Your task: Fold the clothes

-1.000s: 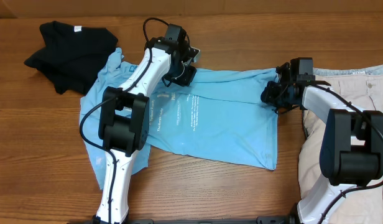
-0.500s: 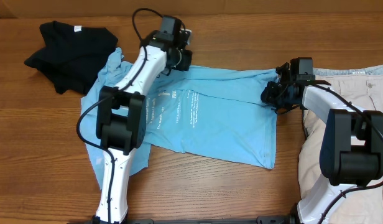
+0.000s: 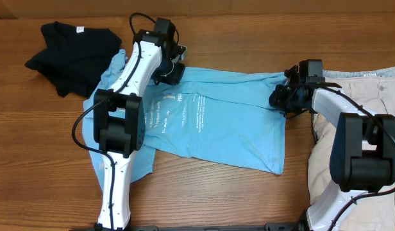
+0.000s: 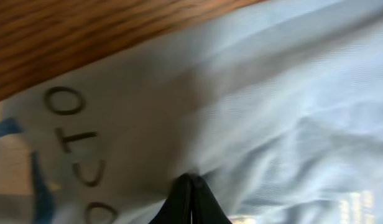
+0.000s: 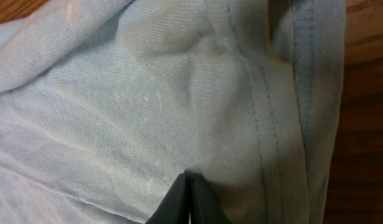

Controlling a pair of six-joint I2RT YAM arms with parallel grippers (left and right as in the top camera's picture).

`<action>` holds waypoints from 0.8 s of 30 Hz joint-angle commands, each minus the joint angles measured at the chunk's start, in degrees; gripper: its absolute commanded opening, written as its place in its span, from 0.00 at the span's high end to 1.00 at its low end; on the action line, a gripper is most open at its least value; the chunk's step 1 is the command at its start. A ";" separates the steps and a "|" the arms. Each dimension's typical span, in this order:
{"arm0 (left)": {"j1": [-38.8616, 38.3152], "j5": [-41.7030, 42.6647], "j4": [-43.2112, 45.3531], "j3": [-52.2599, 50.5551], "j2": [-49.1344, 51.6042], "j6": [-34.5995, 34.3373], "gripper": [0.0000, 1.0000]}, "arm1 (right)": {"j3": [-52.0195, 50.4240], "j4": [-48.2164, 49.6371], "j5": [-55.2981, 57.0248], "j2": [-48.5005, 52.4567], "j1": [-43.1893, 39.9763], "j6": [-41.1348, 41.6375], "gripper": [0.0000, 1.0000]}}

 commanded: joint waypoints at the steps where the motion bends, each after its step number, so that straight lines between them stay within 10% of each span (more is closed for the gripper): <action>1: 1.90 -3.21 0.74 -1.11 1.11 -1.16 0.96 | -1.68 -1.81 4.48 1.49 0.17 -0.02 0.95; 17: 6.32 4.55 17.31 0.85 1.07 -5.66 0.96 | -1.68 -1.90 4.48 1.46 0.15 -0.02 0.95; 24: 6.45 6.62 -1.60 9.75 0.92 -1.68 0.91 | -1.68 -2.51 4.48 1.46 0.15 -0.02 0.95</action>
